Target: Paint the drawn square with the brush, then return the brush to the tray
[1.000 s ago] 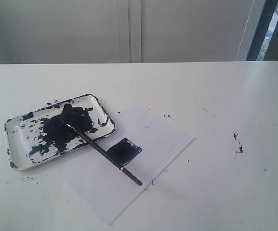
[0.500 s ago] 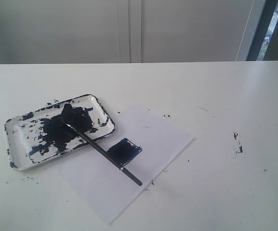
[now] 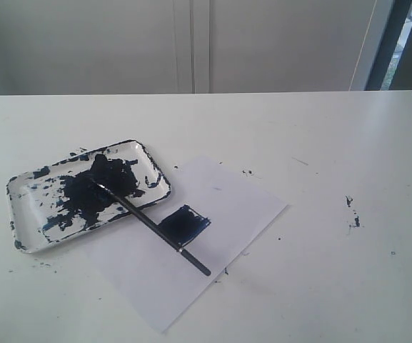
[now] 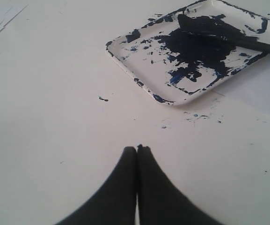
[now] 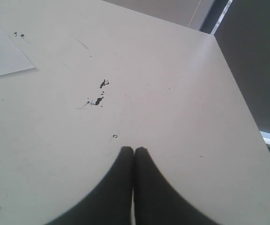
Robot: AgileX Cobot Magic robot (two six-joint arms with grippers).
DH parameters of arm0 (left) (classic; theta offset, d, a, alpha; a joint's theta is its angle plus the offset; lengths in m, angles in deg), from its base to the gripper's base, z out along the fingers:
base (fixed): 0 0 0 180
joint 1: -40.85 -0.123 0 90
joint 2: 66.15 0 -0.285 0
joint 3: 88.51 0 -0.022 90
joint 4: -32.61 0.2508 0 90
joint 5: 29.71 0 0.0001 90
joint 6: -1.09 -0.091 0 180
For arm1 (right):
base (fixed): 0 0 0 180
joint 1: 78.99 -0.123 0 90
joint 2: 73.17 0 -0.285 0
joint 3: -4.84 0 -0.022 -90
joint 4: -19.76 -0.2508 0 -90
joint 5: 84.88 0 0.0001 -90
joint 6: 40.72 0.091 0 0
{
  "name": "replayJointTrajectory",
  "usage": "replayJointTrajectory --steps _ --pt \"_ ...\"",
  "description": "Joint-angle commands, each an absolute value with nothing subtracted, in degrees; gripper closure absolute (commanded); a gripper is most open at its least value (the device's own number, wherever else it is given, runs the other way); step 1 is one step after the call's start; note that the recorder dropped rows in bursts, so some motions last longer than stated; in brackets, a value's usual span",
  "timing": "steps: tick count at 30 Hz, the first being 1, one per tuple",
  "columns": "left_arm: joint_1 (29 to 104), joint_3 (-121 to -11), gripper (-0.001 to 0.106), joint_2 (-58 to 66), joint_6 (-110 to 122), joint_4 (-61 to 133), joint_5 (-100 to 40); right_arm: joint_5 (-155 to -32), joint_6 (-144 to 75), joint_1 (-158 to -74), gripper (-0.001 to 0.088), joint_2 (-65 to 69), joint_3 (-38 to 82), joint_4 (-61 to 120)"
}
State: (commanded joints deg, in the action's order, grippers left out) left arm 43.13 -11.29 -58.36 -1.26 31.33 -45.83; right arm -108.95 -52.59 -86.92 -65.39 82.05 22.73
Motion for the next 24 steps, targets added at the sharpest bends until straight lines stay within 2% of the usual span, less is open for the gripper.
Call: replayJointTrajectory --steps 18,24 --pt "43.1 -11.3 0.105 -58.4 -1.5 31.3 -45.8 -106.5 -52.6 -86.9 0.0868 -65.4 82.1 22.7" --pt "43.1 -11.3 0.105 -58.4 -1.5 31.3 -45.8 -100.2 -52.6 -86.9 0.0868 -65.4 82.1 23.0"
